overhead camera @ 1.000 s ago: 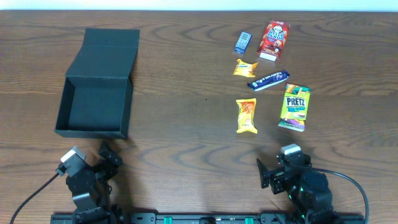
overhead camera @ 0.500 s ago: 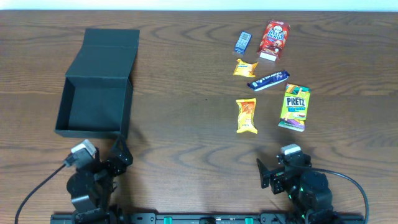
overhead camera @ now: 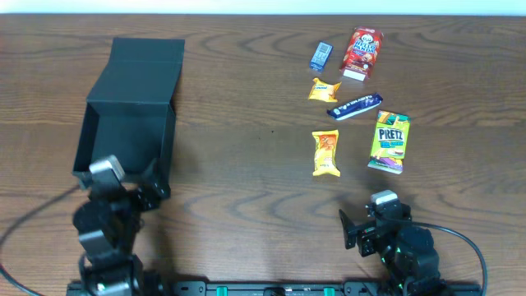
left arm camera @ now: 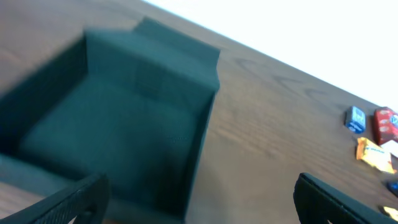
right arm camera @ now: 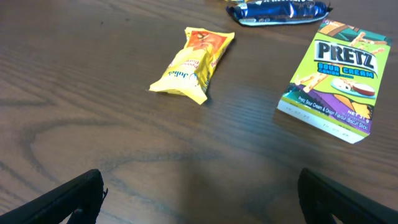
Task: Pack container
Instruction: 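Reach the left gripper to the black box's near wall and grip it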
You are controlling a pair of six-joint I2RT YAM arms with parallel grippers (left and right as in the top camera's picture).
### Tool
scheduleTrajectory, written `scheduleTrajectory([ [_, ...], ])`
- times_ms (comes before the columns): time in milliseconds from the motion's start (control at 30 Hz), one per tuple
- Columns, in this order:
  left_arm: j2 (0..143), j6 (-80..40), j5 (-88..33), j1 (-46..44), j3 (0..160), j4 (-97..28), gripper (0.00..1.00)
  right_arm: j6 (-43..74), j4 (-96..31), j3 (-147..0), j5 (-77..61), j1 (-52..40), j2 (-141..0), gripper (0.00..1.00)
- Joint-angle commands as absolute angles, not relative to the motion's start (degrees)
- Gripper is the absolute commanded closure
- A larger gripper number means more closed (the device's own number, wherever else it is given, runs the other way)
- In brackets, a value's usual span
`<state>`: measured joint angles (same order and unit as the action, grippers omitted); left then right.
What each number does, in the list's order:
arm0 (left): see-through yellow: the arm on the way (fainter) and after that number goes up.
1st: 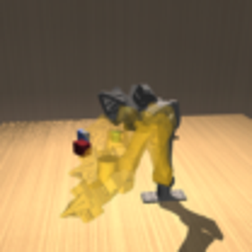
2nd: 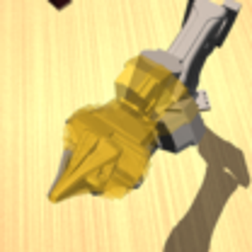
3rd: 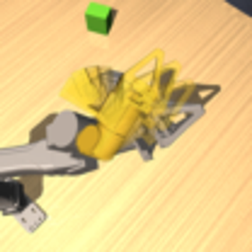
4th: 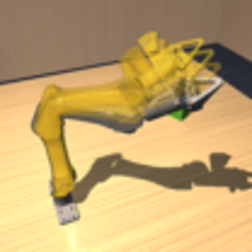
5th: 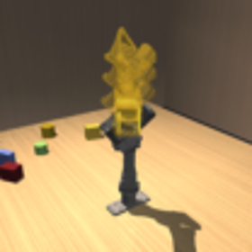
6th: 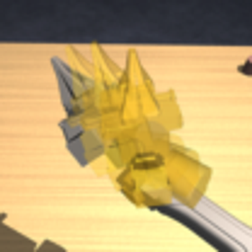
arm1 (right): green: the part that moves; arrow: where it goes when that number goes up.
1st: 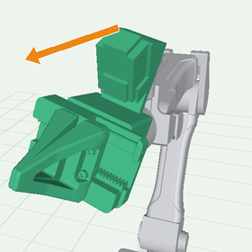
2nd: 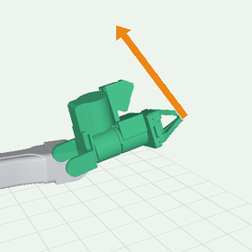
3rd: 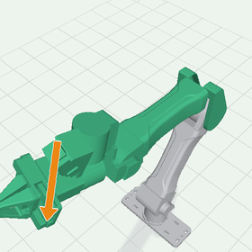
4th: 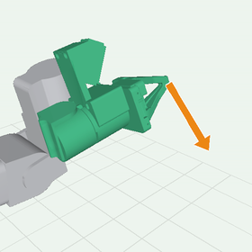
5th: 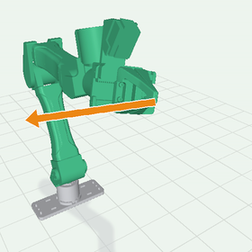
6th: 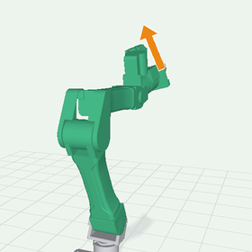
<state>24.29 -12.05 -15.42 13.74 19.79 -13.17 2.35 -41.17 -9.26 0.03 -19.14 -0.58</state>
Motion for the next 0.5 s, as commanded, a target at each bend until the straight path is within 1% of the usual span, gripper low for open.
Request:
scheduleTrajectory([
  [0,32.3,-4.0,-13.7,13.8,27.9,-13.2,0.05,2.7,-41.5,-9.2,0.6,-18.8,-0.5,0.01],
  [167,48.1,2.0,-13.5,13.8,41.5,-18.6,0.05,2.7,-41.5,-9.2,0.6,-18.8,-0.5,0.01],
  [267,57.5,5.5,-11.1,13.3,50.2,-24.3,0.05,2.7,-41.5,-9.2,0.6,-18.8,-0.5,0.01],
  [367,67.4,9.7,-7.2,9.7,59.3,-30.1,0.05,2.7,-41.5,-9.2,0.6,-18.8,-0.5,0.01],
  [467,74.7,14.6,-5.4,5.8,63.6,-32.7,0.05,2.7,-41.5,-9.2,0.6,-18.8,-0.5,0.01],
])
